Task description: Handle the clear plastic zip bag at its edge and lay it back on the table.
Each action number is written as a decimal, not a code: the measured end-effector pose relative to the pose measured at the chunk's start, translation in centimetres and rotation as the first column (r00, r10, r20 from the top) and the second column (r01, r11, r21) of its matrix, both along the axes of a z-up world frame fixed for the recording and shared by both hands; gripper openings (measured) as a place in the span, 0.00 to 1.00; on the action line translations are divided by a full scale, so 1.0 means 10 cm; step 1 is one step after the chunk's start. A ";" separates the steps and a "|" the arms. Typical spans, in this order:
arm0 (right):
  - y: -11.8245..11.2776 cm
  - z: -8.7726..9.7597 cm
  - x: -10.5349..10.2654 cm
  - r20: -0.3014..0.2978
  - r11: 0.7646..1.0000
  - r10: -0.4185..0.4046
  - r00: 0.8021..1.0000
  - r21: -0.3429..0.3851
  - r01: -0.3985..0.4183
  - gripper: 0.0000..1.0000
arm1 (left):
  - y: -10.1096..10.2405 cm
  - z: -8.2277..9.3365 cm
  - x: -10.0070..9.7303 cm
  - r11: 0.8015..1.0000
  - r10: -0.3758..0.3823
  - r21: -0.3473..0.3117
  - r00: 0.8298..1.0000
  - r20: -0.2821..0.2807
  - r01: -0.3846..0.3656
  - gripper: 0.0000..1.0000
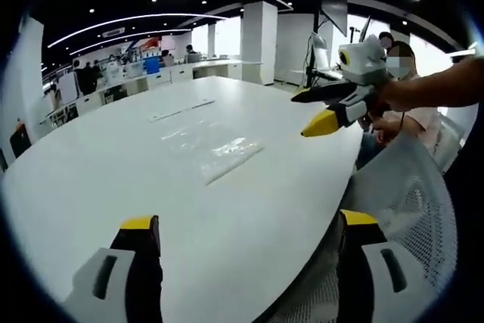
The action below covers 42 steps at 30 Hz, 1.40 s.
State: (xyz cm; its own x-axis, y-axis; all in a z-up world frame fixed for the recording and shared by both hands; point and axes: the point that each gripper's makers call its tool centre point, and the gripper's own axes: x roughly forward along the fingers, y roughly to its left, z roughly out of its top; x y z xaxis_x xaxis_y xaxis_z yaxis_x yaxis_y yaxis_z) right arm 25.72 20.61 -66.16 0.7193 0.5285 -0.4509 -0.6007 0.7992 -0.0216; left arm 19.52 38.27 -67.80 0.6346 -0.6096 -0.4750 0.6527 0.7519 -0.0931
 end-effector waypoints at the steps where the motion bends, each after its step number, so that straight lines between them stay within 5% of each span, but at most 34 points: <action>1: 0.01 0.01 -0.04 -0.005 1.000 0.000 1.000 0.007 0.000 0.99 | 0.02 -0.01 0.01 1.000 0.004 -0.004 1.000 0.001 -0.004 0.99; 19: -0.17 -0.04 -0.33 -0.021 0.983 -0.130 0.991 0.125 0.132 1.00 | 0.19 -0.07 -0.04 0.997 0.074 0.020 0.997 0.022 -0.074 0.98; 42: -0.12 -0.05 -0.41 -0.001 0.989 -0.115 0.993 0.098 0.114 0.99 | 0.27 -0.04 -0.04 0.997 0.070 0.041 0.997 0.032 -0.072 0.95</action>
